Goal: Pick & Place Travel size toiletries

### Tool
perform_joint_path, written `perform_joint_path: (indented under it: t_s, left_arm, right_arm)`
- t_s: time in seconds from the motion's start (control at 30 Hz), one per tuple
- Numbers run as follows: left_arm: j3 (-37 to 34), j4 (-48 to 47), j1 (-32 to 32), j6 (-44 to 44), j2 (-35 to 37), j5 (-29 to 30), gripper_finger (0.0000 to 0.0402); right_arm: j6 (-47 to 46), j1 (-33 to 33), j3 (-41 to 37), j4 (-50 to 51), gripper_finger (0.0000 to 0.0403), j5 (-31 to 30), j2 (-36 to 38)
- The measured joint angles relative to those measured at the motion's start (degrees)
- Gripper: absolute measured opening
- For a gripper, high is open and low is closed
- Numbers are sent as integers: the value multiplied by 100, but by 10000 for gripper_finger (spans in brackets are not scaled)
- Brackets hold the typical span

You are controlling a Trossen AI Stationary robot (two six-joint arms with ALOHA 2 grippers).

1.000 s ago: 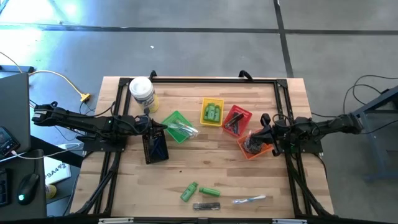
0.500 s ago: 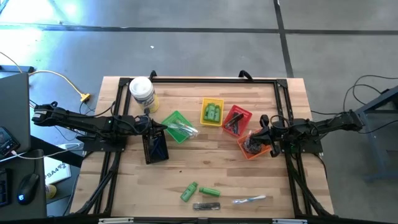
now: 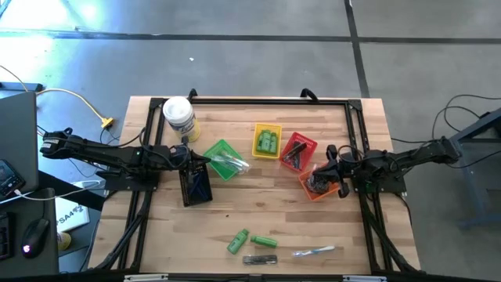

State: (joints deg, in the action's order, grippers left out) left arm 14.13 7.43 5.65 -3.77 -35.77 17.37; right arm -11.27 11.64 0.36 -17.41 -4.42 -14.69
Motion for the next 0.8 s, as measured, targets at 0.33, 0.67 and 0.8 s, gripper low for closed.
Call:
perform_joint_path:
  t_s: [0.33, 0.67, 0.8]
  left_arm:
    - [0, -38, 0, -76, 0, 2, 0]
    - [0, -32, 2, 291, 0, -417, 0]
    - [0, -32, 0, 214, 0, -420, 0]
  right_arm:
    - [21, 0, 0, 0, 2, 33, -93]
    - [-99, 0, -4, -153, 2, -62, -93]
    - [-96, 0, -4, -151, 2, -62, -93]
